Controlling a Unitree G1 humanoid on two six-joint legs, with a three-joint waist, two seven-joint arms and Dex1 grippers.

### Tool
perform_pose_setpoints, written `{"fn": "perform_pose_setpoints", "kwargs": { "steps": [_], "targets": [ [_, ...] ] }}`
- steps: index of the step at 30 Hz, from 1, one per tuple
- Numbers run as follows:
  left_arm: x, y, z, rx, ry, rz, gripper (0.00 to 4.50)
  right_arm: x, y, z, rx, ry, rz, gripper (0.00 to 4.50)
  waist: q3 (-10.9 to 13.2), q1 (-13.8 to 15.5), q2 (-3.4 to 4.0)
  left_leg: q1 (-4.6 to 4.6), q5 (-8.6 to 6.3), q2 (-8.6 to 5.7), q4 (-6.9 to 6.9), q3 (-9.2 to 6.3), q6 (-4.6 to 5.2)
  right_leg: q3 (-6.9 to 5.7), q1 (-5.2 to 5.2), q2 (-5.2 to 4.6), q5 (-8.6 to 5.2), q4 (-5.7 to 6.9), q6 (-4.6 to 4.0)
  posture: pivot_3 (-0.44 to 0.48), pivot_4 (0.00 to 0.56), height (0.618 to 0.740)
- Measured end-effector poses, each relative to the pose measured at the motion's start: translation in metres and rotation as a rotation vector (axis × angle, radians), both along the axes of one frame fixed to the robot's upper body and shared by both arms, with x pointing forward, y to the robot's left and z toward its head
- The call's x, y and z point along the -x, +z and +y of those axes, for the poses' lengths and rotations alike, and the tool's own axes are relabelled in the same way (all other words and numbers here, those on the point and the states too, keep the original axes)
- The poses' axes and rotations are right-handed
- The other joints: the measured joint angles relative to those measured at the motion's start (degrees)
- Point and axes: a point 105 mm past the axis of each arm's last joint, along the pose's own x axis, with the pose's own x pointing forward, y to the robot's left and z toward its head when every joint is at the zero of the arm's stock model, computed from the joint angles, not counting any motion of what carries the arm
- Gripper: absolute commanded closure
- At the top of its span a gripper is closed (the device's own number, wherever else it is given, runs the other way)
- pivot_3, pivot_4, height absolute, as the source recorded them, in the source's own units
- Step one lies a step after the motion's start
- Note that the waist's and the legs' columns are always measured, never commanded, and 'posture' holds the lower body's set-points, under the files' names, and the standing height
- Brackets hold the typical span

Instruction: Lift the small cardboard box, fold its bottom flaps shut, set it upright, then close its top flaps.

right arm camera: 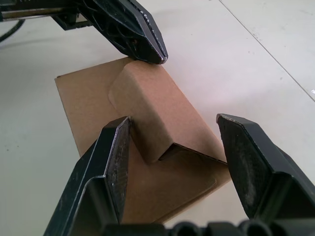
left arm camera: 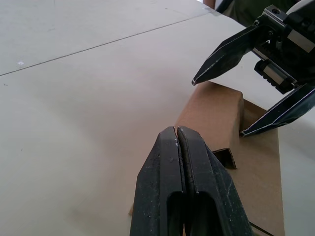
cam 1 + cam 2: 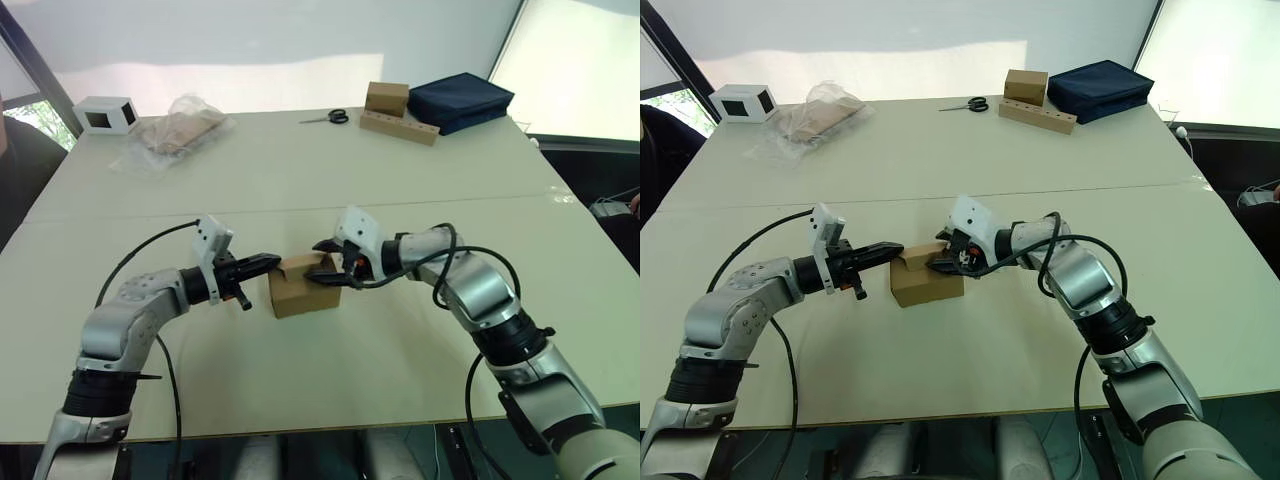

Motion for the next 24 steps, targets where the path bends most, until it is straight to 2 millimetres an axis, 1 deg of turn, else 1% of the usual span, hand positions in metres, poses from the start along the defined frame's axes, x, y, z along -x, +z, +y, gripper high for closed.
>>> {"fn": "perform_pose_setpoints", "kwargs": {
  "steps": [12, 18, 21, 24],
  "targets": [
    [-0.001, -0.001, -0.001, -0.012, -0.004, -0.013, 4.5, -0.003, -0.001, 0.003, 0.011, -0.011, -0.04, 1.65, 0.0, 0.0, 0.0, 0.01, 0.01, 0.0, 0.01, 0.0, -0.03, 0.0, 0.01, 0.0, 0.0, 0.0, 0.0, 0.0, 0.15, 0.74],
    [-0.002, -0.001, 0.0, -0.012, -0.007, -0.019, 4.5, -0.003, -0.001, 0.004, 0.003, -0.012, -0.027, 1.65, 0.0, 0.0, 0.0, 0.01, 0.01, 0.0, 0.01, 0.0, -0.02, 0.0, 0.02, 0.0, 0.0, 0.0, 0.0, 0.0, 0.15, 0.74],
    [-0.003, -0.002, 0.0, -0.029, -0.007, -0.037, 4.5, 0.006, 0.0, 0.007, -0.068, 0.018, 0.061, 1.65, 0.0, 0.0, 0.0, 0.01, 0.01, 0.0, 0.0, -0.01, -0.02, -0.01, 0.02, 0.0, 0.0, 0.0, 0.0, 0.0, 0.15, 0.74],
    [-0.004, -0.002, -0.001, -0.047, -0.013, -0.057, 4.5, 0.017, 0.007, 0.009, -0.128, 0.065, 0.121, 1.65, 0.0, 0.1, 0.0, 0.01, 0.0, 0.0, 0.0, -0.01, 0.0, -0.01, 0.03, 0.0, 0.0, 0.0, 0.0, 0.0, 0.15, 0.74]
  ]
}}
